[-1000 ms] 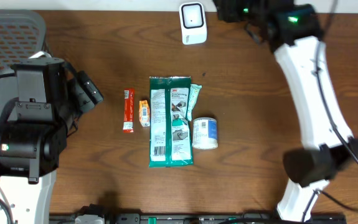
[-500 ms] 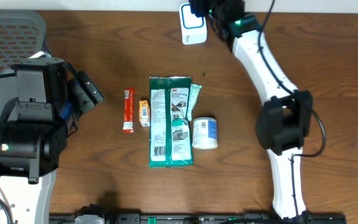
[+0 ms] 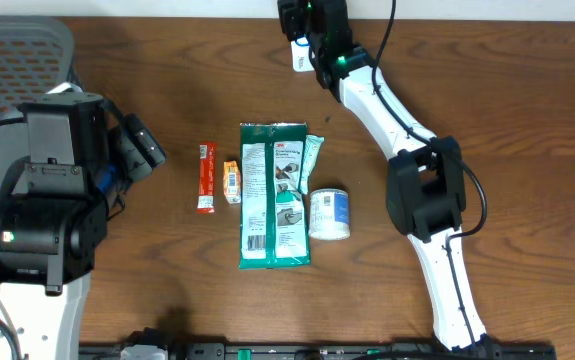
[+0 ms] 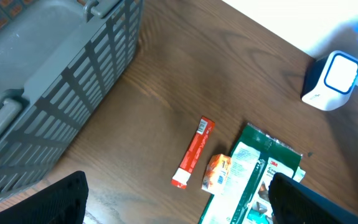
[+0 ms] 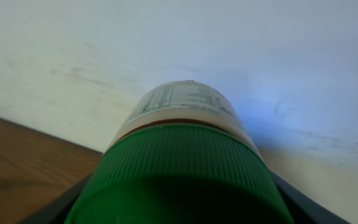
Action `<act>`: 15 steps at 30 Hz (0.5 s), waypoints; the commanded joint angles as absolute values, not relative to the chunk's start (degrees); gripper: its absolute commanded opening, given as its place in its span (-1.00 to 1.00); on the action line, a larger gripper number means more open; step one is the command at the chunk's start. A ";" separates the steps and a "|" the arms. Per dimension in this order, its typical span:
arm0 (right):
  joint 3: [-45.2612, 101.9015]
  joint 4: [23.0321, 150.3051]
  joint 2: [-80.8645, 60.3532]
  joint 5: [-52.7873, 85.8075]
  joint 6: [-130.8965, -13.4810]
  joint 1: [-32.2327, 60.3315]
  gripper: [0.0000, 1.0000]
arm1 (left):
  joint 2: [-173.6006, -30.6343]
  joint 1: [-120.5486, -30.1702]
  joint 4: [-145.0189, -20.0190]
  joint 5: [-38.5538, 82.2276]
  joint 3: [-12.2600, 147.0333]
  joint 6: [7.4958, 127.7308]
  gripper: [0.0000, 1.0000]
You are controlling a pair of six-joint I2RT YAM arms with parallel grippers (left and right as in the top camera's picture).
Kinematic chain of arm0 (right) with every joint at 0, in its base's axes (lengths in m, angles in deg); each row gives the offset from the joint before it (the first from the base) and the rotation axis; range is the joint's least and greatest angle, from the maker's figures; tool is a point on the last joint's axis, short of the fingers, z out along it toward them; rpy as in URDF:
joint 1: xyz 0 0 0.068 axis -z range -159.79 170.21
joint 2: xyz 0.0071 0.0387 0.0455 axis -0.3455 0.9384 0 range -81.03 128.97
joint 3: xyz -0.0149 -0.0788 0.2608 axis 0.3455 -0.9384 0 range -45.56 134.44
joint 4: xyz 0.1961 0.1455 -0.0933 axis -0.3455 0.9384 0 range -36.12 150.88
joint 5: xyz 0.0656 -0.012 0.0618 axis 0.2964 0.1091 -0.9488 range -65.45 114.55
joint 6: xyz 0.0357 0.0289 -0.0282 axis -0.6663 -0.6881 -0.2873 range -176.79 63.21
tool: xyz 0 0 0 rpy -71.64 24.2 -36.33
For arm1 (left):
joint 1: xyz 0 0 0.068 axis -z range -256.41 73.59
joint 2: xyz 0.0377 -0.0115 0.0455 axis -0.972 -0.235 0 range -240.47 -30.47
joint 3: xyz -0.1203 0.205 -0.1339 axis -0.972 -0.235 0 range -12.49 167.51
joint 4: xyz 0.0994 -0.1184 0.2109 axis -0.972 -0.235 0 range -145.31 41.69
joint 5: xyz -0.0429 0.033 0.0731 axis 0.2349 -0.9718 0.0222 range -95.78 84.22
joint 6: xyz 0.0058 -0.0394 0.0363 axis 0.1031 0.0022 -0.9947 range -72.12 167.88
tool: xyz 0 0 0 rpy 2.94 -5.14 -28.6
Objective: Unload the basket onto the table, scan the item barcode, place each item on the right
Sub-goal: 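Move the jar to the right edge and set it down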
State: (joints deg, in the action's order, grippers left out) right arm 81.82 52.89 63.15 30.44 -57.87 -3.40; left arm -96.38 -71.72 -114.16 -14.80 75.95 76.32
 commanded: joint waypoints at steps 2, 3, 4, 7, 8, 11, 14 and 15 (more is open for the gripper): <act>82.47 52.04 62.84 33.09 -56.69 -3.08 -0.97 | -96.38 -71.96 -114.29 -15.47 76.63 75.75 0.80; 82.47 51.31 63.28 33.11 -56.63 -3.08 -0.97 | -96.38 -71.96 -114.29 -15.47 76.63 75.75 0.80; 82.47 50.99 63.48 33.11 -56.36 -3.08 -0.97 | -96.38 -71.96 -114.29 -15.47 76.61 75.75 0.80; 82.47 49.74 64.57 33.57 -55.36 -2.94 -0.97 | -96.38 -71.96 -114.29 -15.47 76.63 75.75 0.80; 82.47 49.41 65.01 33.53 -55.40 -2.77 -0.98 | -96.38 -71.96 -114.29 -15.47 76.63 75.75 0.80; 82.47 49.09 65.84 33.55 -55.40 -2.38 -0.98 | -96.38 -71.96 -114.29 -15.45 76.63 75.75 0.80; 82.47 48.95 65.99 33.53 -55.40 -2.33 -0.98 | -96.38 -71.96 -114.29 -15.47 76.63 75.75 0.80; 82.47 48.93 65.99 33.55 -55.40 -2.31 -0.98 | -96.38 -71.96 -114.29 -15.47 76.63 75.75 0.80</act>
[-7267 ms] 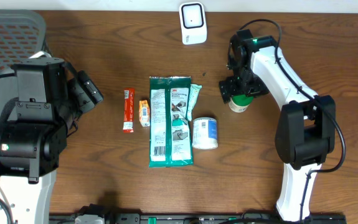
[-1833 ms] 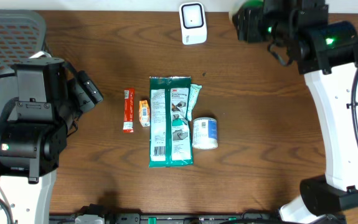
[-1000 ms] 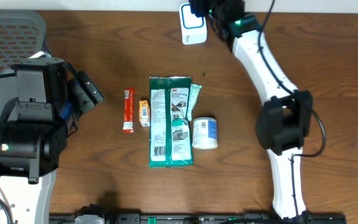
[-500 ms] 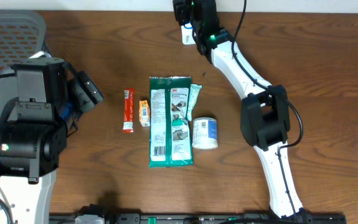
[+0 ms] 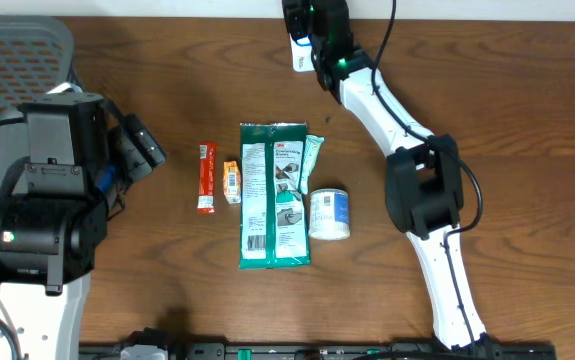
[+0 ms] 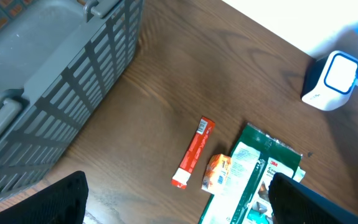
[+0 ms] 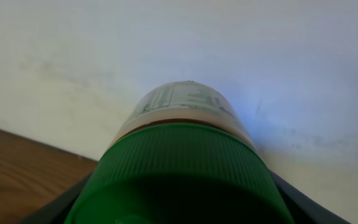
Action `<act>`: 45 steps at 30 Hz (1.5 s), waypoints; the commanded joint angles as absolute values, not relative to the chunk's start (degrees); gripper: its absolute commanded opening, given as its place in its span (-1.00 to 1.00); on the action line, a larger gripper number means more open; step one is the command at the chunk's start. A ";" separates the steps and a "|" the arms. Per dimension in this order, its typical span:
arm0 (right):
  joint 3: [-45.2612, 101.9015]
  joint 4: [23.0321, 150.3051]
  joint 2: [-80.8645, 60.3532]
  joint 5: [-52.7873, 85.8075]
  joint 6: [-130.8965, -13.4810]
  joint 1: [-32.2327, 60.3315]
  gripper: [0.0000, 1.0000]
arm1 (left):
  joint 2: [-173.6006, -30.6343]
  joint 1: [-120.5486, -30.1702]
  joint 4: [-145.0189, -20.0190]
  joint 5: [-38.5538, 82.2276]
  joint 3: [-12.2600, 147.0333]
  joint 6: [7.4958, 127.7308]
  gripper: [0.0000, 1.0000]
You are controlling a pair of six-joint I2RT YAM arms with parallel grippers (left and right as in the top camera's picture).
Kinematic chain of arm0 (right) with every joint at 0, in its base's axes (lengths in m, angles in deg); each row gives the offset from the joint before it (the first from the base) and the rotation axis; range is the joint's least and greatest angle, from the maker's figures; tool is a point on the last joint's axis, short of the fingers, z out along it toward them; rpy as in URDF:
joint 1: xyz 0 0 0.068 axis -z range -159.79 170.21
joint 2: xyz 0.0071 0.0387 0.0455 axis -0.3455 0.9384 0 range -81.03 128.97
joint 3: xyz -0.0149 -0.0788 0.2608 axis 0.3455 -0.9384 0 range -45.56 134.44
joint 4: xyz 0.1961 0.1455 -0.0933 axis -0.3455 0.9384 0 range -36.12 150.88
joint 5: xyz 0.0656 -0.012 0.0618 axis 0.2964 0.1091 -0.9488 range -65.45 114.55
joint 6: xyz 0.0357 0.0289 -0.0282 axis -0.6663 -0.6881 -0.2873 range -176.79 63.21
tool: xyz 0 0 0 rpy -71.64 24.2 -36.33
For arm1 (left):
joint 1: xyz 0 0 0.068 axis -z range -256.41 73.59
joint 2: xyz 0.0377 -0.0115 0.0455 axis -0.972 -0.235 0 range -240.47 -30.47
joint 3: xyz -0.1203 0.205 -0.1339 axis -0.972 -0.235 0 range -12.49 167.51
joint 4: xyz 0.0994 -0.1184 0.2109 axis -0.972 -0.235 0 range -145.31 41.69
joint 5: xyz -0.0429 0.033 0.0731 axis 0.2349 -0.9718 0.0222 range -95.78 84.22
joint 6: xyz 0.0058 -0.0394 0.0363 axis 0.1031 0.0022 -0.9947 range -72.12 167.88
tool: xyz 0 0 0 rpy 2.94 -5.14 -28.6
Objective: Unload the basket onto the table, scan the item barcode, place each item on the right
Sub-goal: 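Move the jar to the right edge and set it down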
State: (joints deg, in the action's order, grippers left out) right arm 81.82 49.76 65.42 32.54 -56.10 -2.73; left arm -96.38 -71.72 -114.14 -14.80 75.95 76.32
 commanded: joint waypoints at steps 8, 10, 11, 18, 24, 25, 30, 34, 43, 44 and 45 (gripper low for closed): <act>82.47 48.74 65.99 33.55 -55.40 -2.16 -0.98 | -96.38 -71.96 -114.29 -15.47 76.63 75.75 0.80; 82.47 48.71 65.99 33.55 -55.42 -2.00 -0.98 | -96.38 -71.96 -114.29 -15.47 76.63 75.75 0.80; 82.47 48.74 65.99 33.55 -55.42 -1.92 -0.98 | -96.38 -71.96 -114.29 -15.47 76.63 75.75 0.80; 82.49 51.36 61.45 30.36 -59.75 -0.58 -0.98 | -96.38 -71.96 -114.29 -15.47 76.63 75.75 0.80; 82.49 75.10 46.74 30.14 -59.95 0.09 -0.98 | -96.38 -71.96 -114.29 -15.47 76.63 75.75 0.79; 82.49 77.96 45.38 30.29 -59.95 0.18 -0.98 | -96.38 -71.96 -114.29 -15.47 76.63 75.75 0.80; 82.49 105.19 32.27 30.31 -59.99 4.40 -0.98 | -96.38 -71.96 -114.29 -15.47 76.63 75.75 0.80; 82.49 119.71 27.63 30.23 -64.52 11.46 -0.97 | -96.38 -71.96 -114.29 -15.47 76.63 75.75 0.80; 71.83 130.76 28.00 30.03 -74.09 32.20 -0.97 | -96.38 -71.96 -114.29 -15.47 76.63 75.75 0.80; 69.23 129.69 28.00 30.03 -75.16 33.84 -0.98 | -96.38 -71.96 -114.29 -15.47 76.63 75.75 0.80; 64.68 127.66 28.00 30.01 -76.78 36.55 -0.97 | -96.38 -71.96 -114.29 -15.47 76.63 75.75 0.80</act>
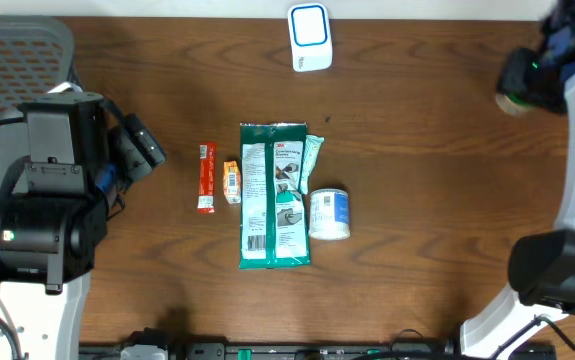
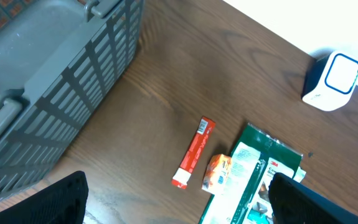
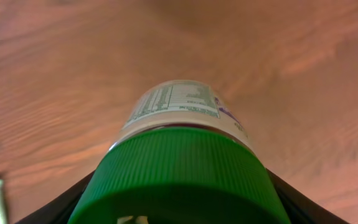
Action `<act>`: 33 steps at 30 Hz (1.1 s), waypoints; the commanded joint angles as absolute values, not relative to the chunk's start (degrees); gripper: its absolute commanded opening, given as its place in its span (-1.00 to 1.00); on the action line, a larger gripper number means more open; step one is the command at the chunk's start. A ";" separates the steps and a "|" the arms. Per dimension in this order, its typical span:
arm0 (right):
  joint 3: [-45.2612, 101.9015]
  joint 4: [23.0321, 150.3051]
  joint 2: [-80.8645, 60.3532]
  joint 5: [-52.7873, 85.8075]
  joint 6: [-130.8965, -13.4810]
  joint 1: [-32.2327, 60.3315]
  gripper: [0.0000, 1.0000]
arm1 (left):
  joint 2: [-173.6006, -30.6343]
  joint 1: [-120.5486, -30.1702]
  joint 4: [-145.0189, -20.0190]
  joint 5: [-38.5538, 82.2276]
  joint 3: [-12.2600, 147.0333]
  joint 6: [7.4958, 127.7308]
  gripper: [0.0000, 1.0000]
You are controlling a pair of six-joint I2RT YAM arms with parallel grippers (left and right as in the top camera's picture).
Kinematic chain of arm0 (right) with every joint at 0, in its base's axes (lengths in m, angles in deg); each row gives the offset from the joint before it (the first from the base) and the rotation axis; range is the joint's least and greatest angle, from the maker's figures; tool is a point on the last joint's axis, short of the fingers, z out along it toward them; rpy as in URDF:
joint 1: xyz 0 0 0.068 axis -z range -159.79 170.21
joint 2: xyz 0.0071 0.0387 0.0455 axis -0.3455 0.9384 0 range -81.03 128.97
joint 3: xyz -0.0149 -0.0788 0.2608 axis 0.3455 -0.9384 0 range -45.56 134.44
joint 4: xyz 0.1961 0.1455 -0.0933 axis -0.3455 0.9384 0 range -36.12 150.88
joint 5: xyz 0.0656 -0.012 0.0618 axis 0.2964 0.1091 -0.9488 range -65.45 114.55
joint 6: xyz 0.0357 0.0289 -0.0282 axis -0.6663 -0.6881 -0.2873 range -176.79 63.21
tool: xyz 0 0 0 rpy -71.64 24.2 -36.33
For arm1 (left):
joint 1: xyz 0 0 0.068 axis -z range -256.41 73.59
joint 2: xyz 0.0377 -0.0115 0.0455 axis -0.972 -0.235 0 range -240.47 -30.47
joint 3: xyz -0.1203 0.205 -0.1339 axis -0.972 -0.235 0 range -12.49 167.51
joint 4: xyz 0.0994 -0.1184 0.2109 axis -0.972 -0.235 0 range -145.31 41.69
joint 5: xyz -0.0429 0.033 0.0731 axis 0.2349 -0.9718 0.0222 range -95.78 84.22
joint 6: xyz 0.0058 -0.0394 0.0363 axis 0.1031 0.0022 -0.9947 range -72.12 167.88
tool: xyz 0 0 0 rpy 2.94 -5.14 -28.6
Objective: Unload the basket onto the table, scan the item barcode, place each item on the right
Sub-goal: 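Move the jar to the right edge and set it down, then reach the right gripper to the cotton swab tub and grasp it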
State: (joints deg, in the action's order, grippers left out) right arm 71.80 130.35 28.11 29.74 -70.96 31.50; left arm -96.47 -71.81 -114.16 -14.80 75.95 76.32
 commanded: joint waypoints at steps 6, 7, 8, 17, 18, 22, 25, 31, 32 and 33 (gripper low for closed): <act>47.17 115.92 28.00 27.08 -78.79 44.66 -0.97 | -96.38 -71.96 -114.29 -15.47 76.63 75.75 0.80; 44.77 114.31 28.00 27.06 -80.25 46.19 -0.98 | -96.38 -71.96 -114.29 -15.47 76.63 75.75 0.80; 43.39 113.30 28.00 27.06 -81.13 46.96 -0.97 | -96.38 -71.96 -114.29 -15.47 76.63 75.75 0.80; 31.30 103.51 28.00 27.01 -84.65 54.78 -0.97 | -96.38 -71.96 -114.29 -15.47 76.63 75.75 0.80; 30.47 102.61 28.00 27.01 -84.65 54.78 -0.93 | -96.38 -71.96 -114.29 -15.47 76.63 75.75 0.80; 30.28 102.59 28.00 27.01 -84.58 54.74 0.99 | -96.38 -71.96 -114.29 -15.47 76.63 75.75 0.80; 30.69 103.42 27.85 27.01 -83.79 54.76 0.99 | -96.38 -71.96 -114.29 -15.47 76.63 75.75 0.80; 35.98 109.48 24.92 27.01 -82.44 54.74 0.98 | -96.38 -71.96 -114.29 -15.47 76.63 75.75 0.79; 37.64 111.29 23.98 26.99 -82.44 54.71 0.99 | -96.38 -71.96 -114.29 -15.47 76.63 75.75 0.80; 39.02 112.82 23.15 26.95 -82.44 54.63 0.99 | -96.38 -71.96 -114.29 -15.47 76.63 75.75 0.80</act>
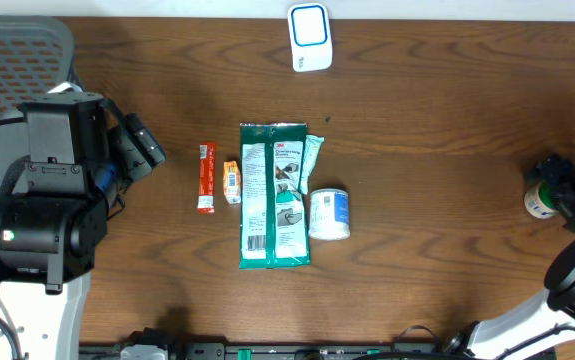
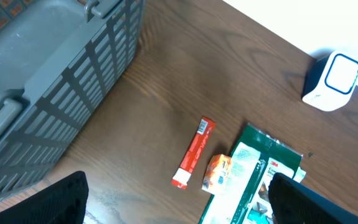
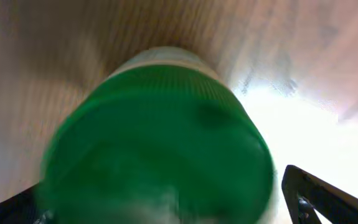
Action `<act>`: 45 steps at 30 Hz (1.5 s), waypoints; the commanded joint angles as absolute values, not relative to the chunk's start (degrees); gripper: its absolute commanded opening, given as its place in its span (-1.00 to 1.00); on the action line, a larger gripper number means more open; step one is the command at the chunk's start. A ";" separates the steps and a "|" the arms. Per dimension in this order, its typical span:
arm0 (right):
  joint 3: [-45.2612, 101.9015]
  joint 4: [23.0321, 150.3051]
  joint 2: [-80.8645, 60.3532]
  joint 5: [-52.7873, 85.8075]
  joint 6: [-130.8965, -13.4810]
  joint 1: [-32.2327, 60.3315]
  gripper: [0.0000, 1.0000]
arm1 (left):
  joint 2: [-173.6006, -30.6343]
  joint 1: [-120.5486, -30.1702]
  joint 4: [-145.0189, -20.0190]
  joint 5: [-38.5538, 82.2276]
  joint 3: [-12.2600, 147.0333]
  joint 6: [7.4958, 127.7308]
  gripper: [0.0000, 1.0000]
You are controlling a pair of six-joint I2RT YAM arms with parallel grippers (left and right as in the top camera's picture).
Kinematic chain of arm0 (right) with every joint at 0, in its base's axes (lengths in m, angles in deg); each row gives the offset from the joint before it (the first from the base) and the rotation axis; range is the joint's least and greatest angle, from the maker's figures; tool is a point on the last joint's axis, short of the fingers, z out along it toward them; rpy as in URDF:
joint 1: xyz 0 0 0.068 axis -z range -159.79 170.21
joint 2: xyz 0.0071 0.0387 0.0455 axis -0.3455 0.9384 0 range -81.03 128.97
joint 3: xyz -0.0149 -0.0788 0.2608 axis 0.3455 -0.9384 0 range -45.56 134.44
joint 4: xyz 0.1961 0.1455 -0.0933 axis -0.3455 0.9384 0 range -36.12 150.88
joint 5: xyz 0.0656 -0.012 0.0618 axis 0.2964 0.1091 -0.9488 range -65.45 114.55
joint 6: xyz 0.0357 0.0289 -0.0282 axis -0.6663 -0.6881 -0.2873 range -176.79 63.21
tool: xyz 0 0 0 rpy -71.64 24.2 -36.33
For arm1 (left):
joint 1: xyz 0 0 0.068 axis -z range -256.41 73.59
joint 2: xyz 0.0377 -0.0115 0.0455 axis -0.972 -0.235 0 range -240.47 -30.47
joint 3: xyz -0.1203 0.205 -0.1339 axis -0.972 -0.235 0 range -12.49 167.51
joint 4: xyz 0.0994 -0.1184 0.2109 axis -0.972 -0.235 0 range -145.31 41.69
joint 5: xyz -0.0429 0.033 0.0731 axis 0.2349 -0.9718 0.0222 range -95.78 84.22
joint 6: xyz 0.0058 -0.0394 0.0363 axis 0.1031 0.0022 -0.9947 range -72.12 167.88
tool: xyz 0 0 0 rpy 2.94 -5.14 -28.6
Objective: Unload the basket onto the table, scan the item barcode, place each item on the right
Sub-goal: 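Reach the right gripper to the cotton swab tub and grasp it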
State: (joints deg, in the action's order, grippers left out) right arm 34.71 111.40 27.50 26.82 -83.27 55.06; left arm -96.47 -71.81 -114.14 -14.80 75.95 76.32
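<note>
The green-capped bottle [image 1: 537, 199] is at the table's right edge; its cap [image 3: 160, 143] fills the right wrist view, blurred. My right gripper [image 1: 567, 196] is right beside it, and a gap shows between the right finger [image 3: 309, 193] and the cap, so the jaws stand open around it. The white and blue scanner [image 1: 310, 38] stands at the back middle, also in the left wrist view [image 2: 331, 81]. My left gripper [image 2: 179, 202] hangs open over the left side, holding nothing.
A red stick pack [image 1: 205, 177], a small orange packet [image 1: 232, 181], a green wipes pack [image 1: 274, 195] and a white tub [image 1: 329, 214] lie mid-table. A grey basket [image 1: 12, 50] sits at the back left.
The right gripper was shut on the bottle at the far right back of the table. Now it is nearer the front at the right edge, with its fingers spread off the cap.
At the two oldest moments the right gripper held the bottle up by the scanner at the back. Then it held the bottle at the far right. Now the bottle is at the right edge with the jaws open. The left arm has not moved.
</note>
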 commanded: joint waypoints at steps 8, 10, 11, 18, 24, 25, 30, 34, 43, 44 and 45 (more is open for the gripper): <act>45.23 119.46 10.41 13.61 -74.42 44.29 0.99 | -96.38 -71.96 -114.29 -15.47 76.63 75.75 0.80; 45.23 120.06 8.33 9.70 -72.89 39.57 0.99 | -96.38 -71.96 -114.29 -15.47 76.63 75.75 0.80; 45.23 120.36 7.70 8.50 -72.45 37.45 0.98 | -96.38 -71.96 -114.29 -15.47 76.63 75.75 0.79; 42.32 117.39 7.63 6.25 -71.95 7.94 0.98 | -96.38 -71.96 -114.29 -15.47 76.63 75.75 0.79; 38.67 110.42 13.25 8.22 -73.59 -11.77 0.99 | -96.38 -71.96 -114.29 -15.47 76.63 75.75 0.80; 38.56 110.15 14.67 9.57 -74.20 -13.98 0.99 | -96.38 -71.96 -114.29 -15.47 76.63 75.75 0.80; 38.56 109.98 22.10 14.20 -76.10 -23.47 0.48 | -96.38 -71.96 -114.29 -15.45 76.63 75.75 0.80; 38.56 110.04 24.88 14.84 -77.57 -27.05 -0.03 | -96.38 -71.96 -114.29 -15.47 76.63 75.75 0.80; 38.54 113.65 25.01 19.45 -78.20 -27.73 0.01 | -96.38 -71.96 -114.29 -15.47 76.63 75.75 0.80; 38.54 114.46 25.01 20.19 -78.22 -27.73 0.02 | -96.38 -71.96 -114.29 -15.47 76.63 75.75 0.79; 38.54 114.94 25.01 20.76 -78.22 -27.73 0.03 | -96.38 -71.96 -114.29 -15.47 76.63 75.75 0.80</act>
State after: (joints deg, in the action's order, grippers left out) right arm 38.65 114.28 25.03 18.25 -77.41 -27.34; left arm -96.47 -71.81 -114.14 -14.80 75.95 76.32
